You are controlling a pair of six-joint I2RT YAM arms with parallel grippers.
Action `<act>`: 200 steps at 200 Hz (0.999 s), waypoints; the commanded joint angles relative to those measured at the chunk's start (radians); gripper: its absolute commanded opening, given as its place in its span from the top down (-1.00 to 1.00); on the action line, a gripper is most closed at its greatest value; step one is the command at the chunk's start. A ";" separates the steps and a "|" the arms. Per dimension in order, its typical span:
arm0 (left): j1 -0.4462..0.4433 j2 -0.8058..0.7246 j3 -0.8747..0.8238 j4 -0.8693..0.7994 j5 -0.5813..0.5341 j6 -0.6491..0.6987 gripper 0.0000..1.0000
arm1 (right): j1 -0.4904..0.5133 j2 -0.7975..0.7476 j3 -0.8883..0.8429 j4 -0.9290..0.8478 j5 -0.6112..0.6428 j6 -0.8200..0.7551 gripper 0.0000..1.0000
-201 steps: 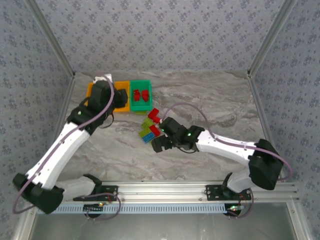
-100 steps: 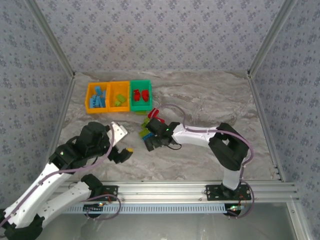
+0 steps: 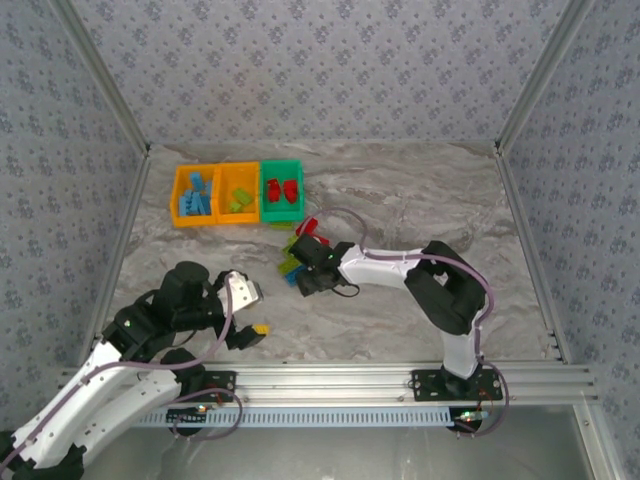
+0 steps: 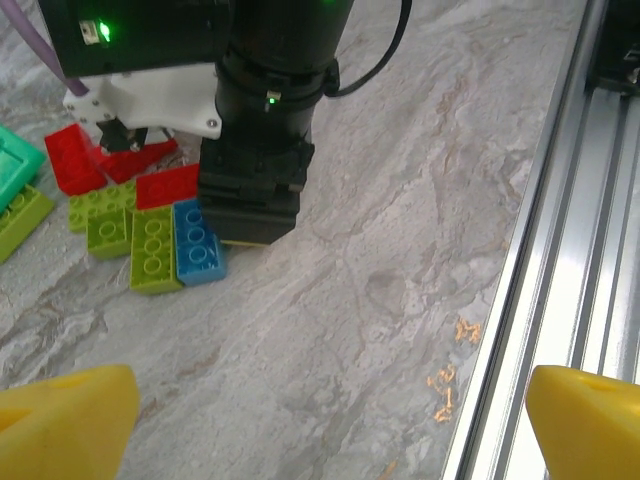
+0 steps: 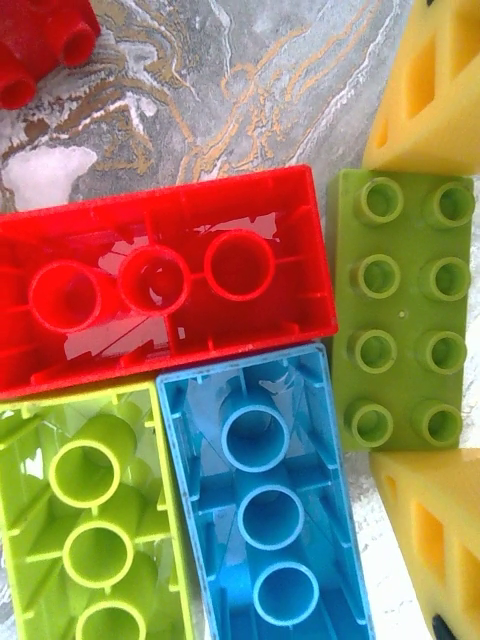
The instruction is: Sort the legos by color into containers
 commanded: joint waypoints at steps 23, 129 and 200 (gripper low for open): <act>-0.003 -0.032 -0.021 0.078 0.034 -0.007 -0.98 | 0.005 -0.161 -0.107 0.053 -0.035 0.037 -0.07; 0.293 -0.132 0.000 0.189 -0.551 -0.447 -0.89 | -0.040 0.001 0.356 0.241 0.013 -0.189 -0.14; 0.389 -0.136 -0.028 0.209 -0.502 -0.410 -0.90 | -0.127 0.591 1.100 0.130 -0.074 -0.269 -0.19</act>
